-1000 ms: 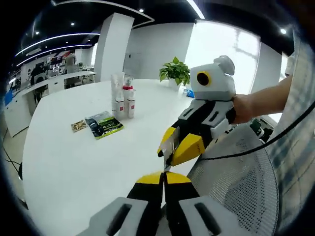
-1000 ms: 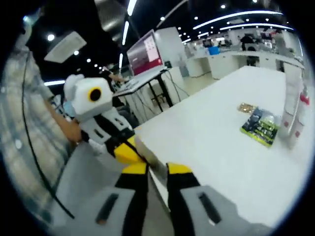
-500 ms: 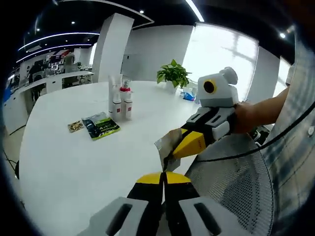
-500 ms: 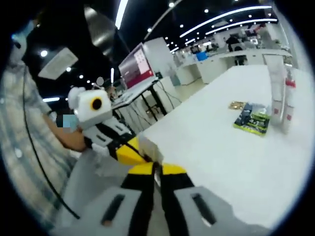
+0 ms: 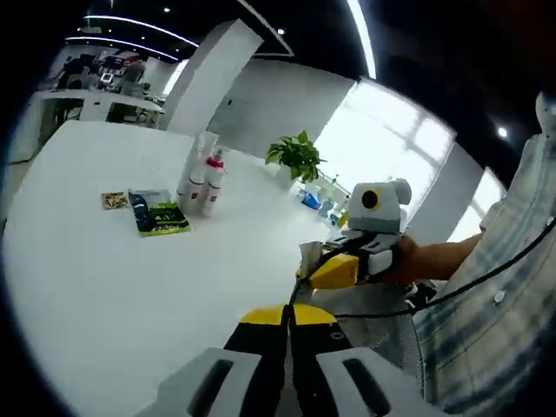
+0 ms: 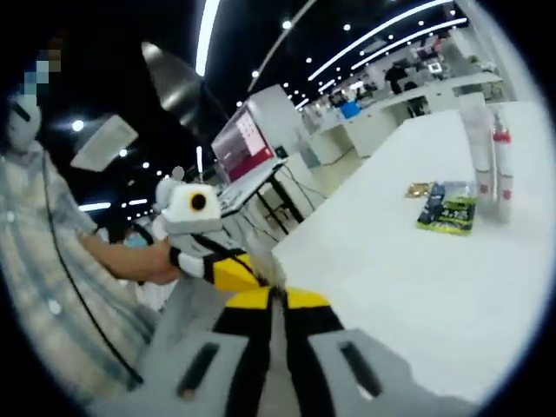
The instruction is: Arrange the skincare products in the storage area until every visible bottle or jar stands upright without overlapping.
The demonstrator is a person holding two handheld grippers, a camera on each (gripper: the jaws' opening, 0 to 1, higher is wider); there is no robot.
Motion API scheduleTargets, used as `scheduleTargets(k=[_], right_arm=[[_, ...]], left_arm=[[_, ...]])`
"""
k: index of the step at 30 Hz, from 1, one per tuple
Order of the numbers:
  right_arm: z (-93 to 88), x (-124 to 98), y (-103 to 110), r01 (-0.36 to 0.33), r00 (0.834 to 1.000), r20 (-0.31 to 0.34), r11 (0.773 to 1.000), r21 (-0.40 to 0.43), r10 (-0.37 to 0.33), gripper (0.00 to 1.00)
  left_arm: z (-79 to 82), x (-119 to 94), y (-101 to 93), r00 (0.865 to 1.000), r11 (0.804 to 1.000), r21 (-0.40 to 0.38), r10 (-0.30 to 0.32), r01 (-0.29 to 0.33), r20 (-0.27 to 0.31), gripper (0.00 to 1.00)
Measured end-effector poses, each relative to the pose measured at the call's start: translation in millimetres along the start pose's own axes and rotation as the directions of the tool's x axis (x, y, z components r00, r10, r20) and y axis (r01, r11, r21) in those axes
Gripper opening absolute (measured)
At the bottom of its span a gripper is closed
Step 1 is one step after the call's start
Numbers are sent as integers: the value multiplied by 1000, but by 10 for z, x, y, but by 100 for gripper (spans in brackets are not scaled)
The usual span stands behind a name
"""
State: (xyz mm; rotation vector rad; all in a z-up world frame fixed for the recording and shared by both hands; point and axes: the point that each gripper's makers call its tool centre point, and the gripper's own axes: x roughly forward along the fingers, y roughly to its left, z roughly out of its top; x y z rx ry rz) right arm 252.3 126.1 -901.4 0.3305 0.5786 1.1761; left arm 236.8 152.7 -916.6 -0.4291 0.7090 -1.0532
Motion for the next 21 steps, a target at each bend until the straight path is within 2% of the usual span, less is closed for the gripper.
scheduleTargets(k=[2,4,6,11,12,14,16,18,19,20,21], right_arm=[[48,-33,-17,14,1000,6,999,-47,-14,8],[99,-106,-42,45,999,23,995,-88,-43,10],[98,-164,-27,58,998,25,992,-112,-56,11],[41,-316,-107,143,990,40,977,-160,-139,17],[27,-345,-152,174,985,37,968,-182,-171,19],[40,-406,-270,272,962,44,926,-263,-270,23],[70,-417,-325,329,944,76,890,-317,-322,25],[70,-414,-342,358,933,89,869,-341,-350,27],[63,-416,-355,374,926,93,846,-380,-367,27],[49,-413,-348,373,925,93,836,-402,-368,27],[13,-403,-343,365,928,84,840,-401,-364,27]], left_arm=[[39,-6,-58,1000,1000,-6,-25,25,11,0],[96,-11,-84,998,997,-63,-47,49,38,0],[109,-4,-71,999,997,-57,-42,44,32,0],[158,23,-22,998,996,-72,-55,55,11,0],[168,23,-4,999,996,-77,-54,54,6,0],[218,8,63,999,995,-92,-44,44,5,0],[271,-13,156,1000,993,-116,-24,24,-1,0],[321,-41,239,1000,992,-129,-13,12,-13,0],[366,-60,277,1000,991,-135,-13,12,-12,0],[401,-72,304,1000,990,-141,-13,11,-8,0],[438,-82,330,1000,988,-154,-13,13,-2,0]])
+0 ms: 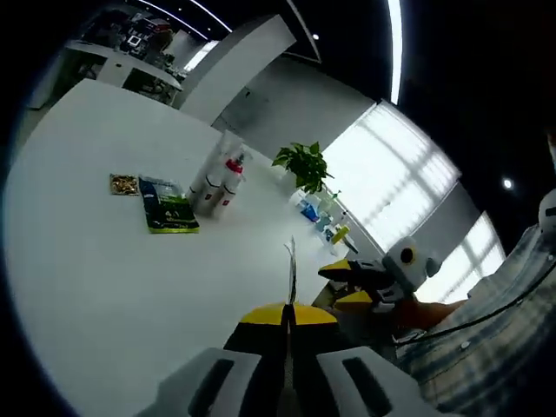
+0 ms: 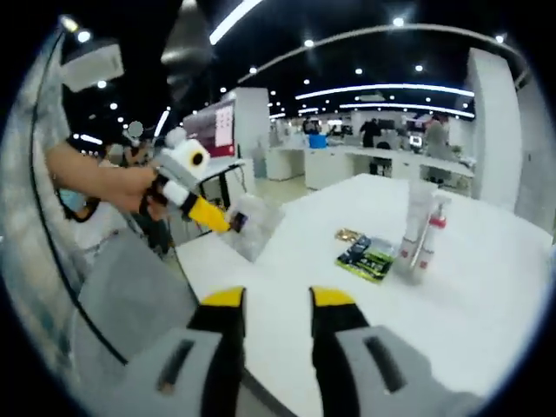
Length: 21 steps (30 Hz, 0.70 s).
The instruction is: Arrange the skincare products in the storage area until every visible bottle or jar stands upright without overlapping.
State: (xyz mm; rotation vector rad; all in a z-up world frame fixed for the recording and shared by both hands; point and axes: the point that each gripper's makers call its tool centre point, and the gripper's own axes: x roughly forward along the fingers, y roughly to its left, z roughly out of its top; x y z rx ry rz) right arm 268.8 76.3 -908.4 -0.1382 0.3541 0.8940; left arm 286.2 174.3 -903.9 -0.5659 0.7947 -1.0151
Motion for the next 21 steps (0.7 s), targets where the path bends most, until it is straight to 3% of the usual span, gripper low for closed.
scheduleTargets(k=[5,9,15,19,21], right_arm=[[-74,11,11,0,999,-36,1000,-21,-1,26],[-147,53,5,18,998,-64,999,-46,-20,26],[-136,84,-46,73,995,-53,988,-133,-81,38],[-159,113,-121,91,993,-63,989,-117,-99,38],[-172,136,-159,90,993,-74,994,-68,-95,38]], left_arm=[[218,2,122,1000,996,-82,-18,20,24,0],[364,32,186,999,995,-96,-25,29,36,0],[403,55,315,999,995,-97,-11,6,-52,0],[520,46,415,999,993,-120,-6,0,-51,0],[568,57,477,999,991,-136,3,-9,-46,0]])
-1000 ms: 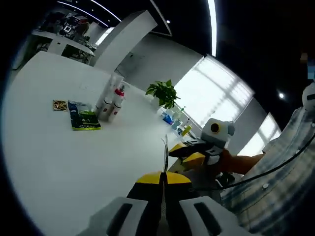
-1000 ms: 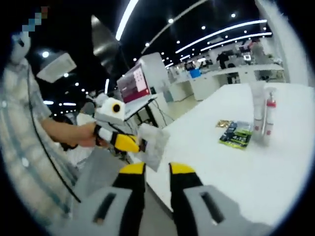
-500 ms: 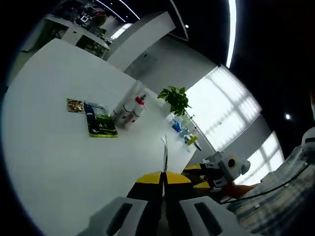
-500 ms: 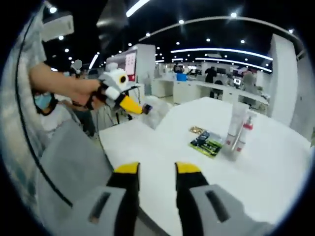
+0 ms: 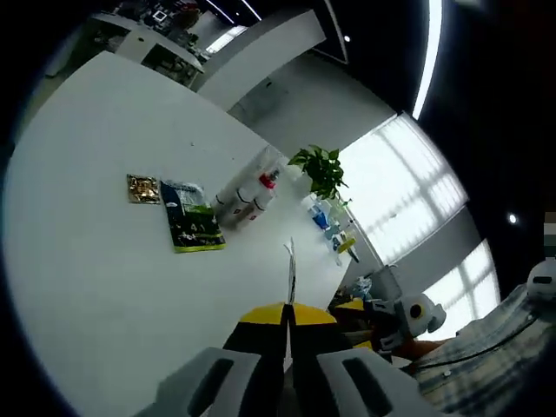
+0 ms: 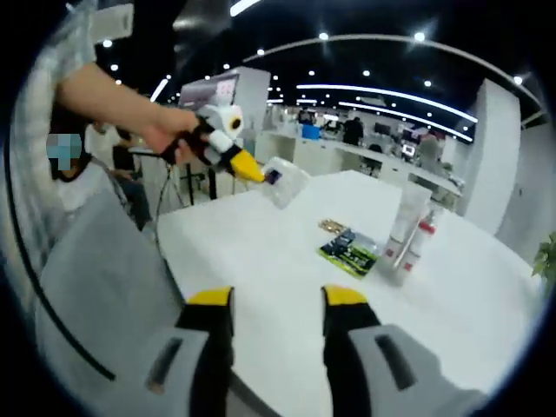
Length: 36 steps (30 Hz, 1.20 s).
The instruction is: Arrange the skincare products in the storage area until every visible bottle or jar stands upright without overlapping.
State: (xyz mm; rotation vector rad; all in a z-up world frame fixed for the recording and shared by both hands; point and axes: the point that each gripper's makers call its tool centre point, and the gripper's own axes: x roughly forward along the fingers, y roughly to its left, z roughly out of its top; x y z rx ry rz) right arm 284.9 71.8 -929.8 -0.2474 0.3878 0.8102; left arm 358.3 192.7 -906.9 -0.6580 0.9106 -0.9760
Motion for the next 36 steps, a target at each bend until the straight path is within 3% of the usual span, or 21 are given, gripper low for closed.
scheduleTargets(k=[5,15,23,36], right_arm=[[-29,-1,-115,43,999,-13,998,40,-43,38],[-66,3,-140,64,998,-30,998,24,-63,37],[-96,9,-181,74,996,-44,997,34,-72,37],[-99,11,-245,100,994,-46,994,37,-98,42]], left_arm=[[62,45,111,1000,1000,-22,6,-6,-16,0],[193,109,400,997,998,-54,28,-32,-75,0],[354,265,624,993,993,-83,72,-79,-89,0],[598,446,863,990,988,-120,88,-101,-108,0]])
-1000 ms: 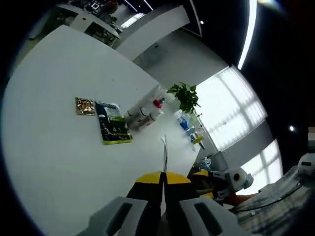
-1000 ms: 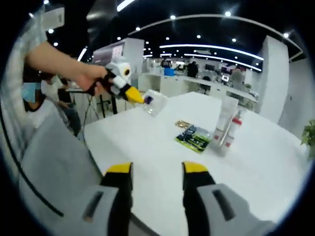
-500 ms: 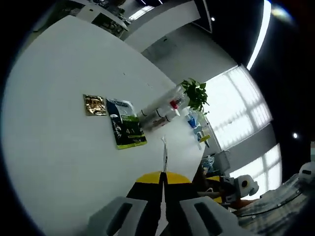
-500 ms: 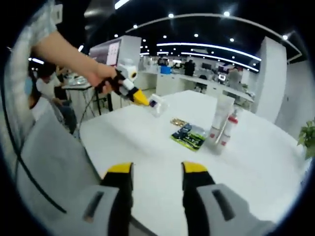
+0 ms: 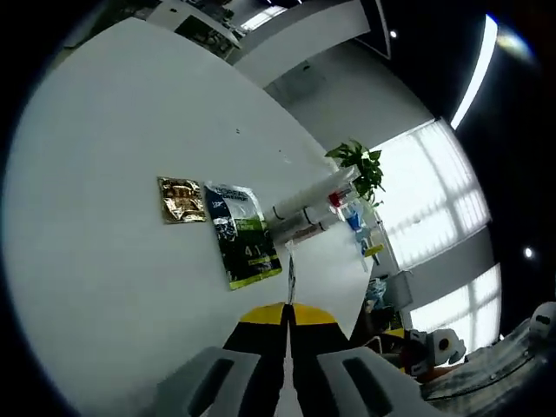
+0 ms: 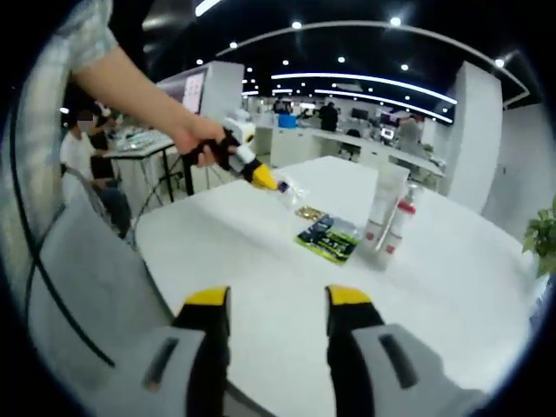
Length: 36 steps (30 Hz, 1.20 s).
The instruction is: Arrange the skincare products in the storage area until every visible bottle or jar stands upright without overlapping.
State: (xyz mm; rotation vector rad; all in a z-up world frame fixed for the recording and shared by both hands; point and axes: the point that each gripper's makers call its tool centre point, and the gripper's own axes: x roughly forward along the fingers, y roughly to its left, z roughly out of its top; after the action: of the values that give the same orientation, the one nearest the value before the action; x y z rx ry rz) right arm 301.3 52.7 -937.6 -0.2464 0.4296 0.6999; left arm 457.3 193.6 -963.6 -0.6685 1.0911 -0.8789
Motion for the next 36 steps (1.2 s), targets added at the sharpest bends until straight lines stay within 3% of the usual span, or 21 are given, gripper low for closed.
scheduleTargets(k=[9,13,21,25,33,36], right_arm=[[-29,8,-4,5,1000,-13,1000,-15,-5,41],[39,-49,-83,54,998,21,996,-68,-53,37],[51,-47,-80,59,998,28,994,-94,-57,38],[27,-34,-87,55,998,13,994,-91,-54,38],[55,-52,-85,51,999,24,994,-98,-49,33],[43,-45,-78,45,999,19,995,-91,-44,33]], left_arm=[[71,120,344,998,997,-57,53,-55,-36,0],[116,186,423,997,993,-100,62,-66,-38,0],[153,300,613,990,983,-137,116,-125,-75,0],[124,342,734,983,977,-141,145,-161,-113,0],[143,361,864,977,968,-164,171,-191,-131,0],[116,341,933,967,961,-155,207,-230,-148,1]])
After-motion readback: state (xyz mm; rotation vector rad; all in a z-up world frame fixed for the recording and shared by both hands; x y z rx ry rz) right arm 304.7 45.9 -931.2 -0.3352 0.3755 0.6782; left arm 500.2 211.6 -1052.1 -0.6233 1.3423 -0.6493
